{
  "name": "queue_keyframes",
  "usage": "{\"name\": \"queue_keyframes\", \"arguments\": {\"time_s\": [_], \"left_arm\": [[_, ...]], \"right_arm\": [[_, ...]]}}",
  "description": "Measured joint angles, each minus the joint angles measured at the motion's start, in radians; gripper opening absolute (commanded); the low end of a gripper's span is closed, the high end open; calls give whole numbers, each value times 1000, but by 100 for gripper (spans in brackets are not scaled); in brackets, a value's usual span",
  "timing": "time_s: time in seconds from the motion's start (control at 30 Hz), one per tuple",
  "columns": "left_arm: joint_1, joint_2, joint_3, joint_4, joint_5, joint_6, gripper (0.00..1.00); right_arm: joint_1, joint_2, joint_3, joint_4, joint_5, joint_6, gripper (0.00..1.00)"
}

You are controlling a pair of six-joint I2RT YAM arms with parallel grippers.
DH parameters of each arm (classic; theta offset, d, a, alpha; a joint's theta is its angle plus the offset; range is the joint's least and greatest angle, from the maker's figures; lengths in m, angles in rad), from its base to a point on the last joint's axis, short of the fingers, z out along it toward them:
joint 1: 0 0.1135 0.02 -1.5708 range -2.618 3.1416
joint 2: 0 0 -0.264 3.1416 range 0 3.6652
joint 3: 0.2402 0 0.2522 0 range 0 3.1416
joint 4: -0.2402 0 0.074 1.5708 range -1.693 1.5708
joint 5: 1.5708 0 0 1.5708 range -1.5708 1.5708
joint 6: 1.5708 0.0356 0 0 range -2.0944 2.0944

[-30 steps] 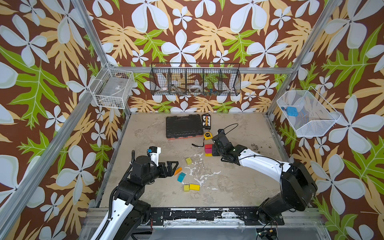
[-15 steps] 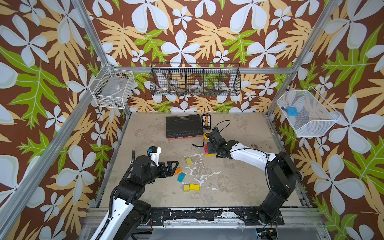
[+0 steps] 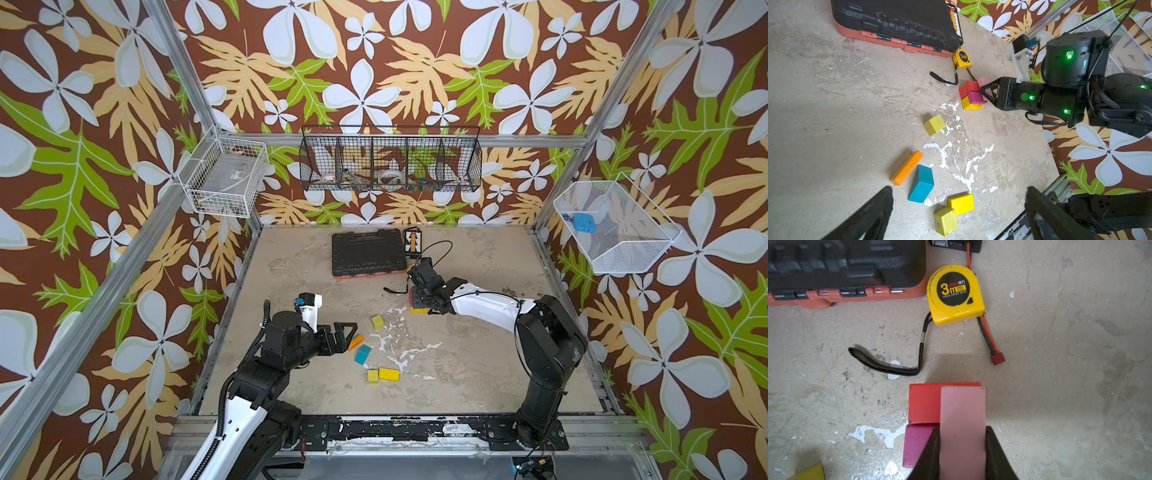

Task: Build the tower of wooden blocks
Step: 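Lower the pink block toward the top of the stack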

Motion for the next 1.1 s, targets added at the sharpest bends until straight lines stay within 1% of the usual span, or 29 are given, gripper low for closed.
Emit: {"name": "queue_keyframes", "arguments": {"time_s": [0.17, 0.33, 0.5, 0.87, 1.0, 1.1], "left_arm": [[0, -2, 0, 0, 0, 0, 100], [0, -1, 0, 0, 3, 0, 100], [0, -2, 0, 0, 3, 0, 100], [0, -3, 0, 0, 3, 0, 100], [0, -3, 0, 0, 3, 0, 100], [0, -3, 0, 0, 3, 0, 100]], "right_arm": [[0, 6, 2, -5, 0, 0, 6], [0, 10, 3, -5, 0, 3, 8], [0, 10, 3, -5, 0, 3, 15], [0, 7, -11, 2, -4, 7, 38], [0, 2, -18, 2, -8, 12, 43], [-1, -2, -19, 2, -8, 18, 44]]}}
